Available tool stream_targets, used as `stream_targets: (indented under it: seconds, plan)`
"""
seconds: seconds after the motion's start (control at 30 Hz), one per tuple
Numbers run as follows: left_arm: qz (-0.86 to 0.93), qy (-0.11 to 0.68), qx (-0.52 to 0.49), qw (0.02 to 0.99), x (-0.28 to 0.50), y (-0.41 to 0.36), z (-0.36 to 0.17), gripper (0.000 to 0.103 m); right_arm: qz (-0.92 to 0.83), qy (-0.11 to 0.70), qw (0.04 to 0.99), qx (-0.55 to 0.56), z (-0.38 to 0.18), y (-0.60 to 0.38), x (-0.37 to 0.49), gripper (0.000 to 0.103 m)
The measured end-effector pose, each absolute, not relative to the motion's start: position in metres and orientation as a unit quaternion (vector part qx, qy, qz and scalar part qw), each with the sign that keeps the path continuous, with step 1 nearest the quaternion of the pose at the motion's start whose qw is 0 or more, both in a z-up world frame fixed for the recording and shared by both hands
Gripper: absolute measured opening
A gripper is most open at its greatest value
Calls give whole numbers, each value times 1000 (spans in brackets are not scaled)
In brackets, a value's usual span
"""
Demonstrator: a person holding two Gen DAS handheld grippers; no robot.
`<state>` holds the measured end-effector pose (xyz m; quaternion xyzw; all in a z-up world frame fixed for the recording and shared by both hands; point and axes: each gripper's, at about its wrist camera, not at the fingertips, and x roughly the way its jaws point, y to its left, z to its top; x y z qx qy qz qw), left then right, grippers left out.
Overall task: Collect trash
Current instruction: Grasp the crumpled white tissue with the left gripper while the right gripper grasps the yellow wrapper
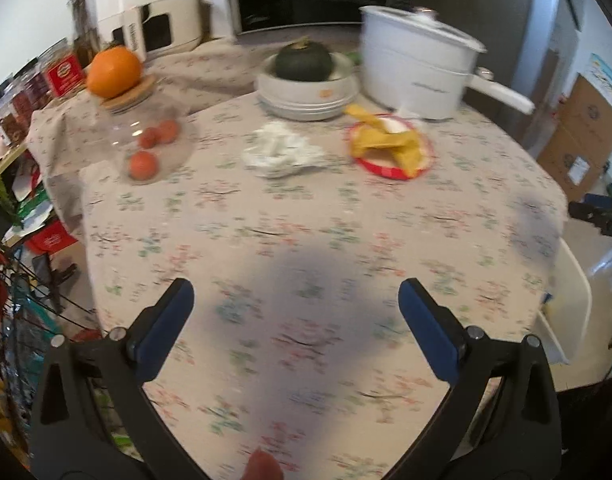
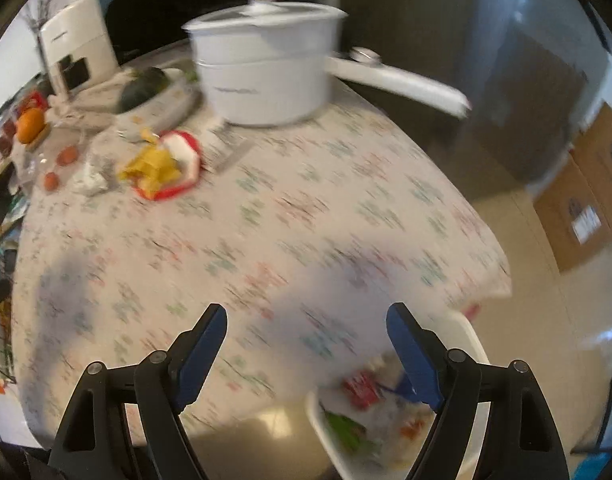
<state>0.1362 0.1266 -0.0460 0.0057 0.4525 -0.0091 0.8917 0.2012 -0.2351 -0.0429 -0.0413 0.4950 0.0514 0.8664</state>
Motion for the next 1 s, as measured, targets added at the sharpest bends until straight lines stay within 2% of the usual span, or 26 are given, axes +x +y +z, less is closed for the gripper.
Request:
stream_targets:
  seconds: [0.3,0.6,0.77,0.8,0.83,0.87,1.0]
  plan:
    - [-49,416,6,908,205,148,-69,102,91,487,867,-54,-54,-172,249,85]
    - [-55,419,-46,905,280,160,-99,88,107,488,864,-65,-73,-149,285,85]
    - [-68,424,-97,898,300,167,-117,60,114,485,865,-60,-81,-141,303,85]
    - [-69,422,-109,897,302,169,-119,60,116,485,865,-57,-83,-139,307,85]
    - [-70,415,-119,899,302,171,-119,54,116,486,865,-55,-84,-136,310,85]
    - [-70,408,-130,901,301,174,-119,43,116,486,865,-53,-85,-134,314,85]
    - [-78,411,-157,895,301,180,-119,32,126,480,867,-43,-87,-116,326,85]
